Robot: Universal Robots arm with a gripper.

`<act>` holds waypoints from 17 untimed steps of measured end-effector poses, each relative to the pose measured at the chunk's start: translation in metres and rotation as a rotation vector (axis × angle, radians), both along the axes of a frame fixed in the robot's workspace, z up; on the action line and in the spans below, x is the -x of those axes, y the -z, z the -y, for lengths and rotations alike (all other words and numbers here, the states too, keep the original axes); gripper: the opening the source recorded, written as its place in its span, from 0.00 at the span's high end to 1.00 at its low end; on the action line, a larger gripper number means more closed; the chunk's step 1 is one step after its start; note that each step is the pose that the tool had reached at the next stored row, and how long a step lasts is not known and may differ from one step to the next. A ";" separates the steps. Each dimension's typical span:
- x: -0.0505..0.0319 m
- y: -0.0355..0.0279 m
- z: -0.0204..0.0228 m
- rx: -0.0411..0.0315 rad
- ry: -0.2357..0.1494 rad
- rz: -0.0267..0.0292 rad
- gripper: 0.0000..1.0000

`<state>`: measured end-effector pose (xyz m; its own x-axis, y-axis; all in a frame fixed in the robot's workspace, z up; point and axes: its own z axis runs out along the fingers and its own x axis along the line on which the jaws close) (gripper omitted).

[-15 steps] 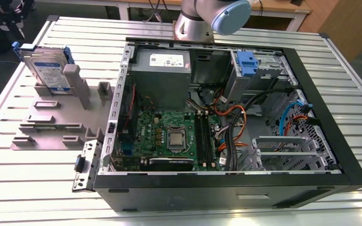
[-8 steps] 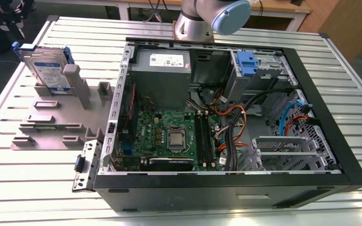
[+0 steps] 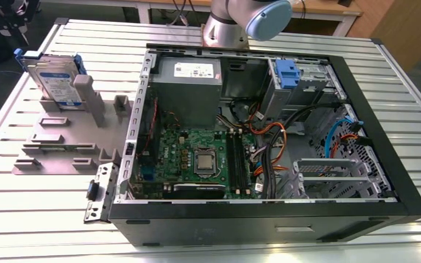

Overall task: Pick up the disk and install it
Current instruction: 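Pick up the disk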

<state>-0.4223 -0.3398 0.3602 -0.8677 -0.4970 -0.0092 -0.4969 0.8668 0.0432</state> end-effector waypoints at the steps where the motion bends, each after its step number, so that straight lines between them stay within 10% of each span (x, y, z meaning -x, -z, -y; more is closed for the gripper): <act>1: 0.0000 0.0000 0.0000 0.0000 -0.017 0.0000 0.89; 12: 0.0001 0.0001 0.0000 0.0001 -0.186 0.0000 0.89; 17: 0.0011 0.0017 -0.0006 0.0014 -0.202 -0.0001 0.89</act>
<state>-0.4233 -0.3392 0.3586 -0.7501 -0.6613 -0.0083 -0.6610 0.7492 0.0421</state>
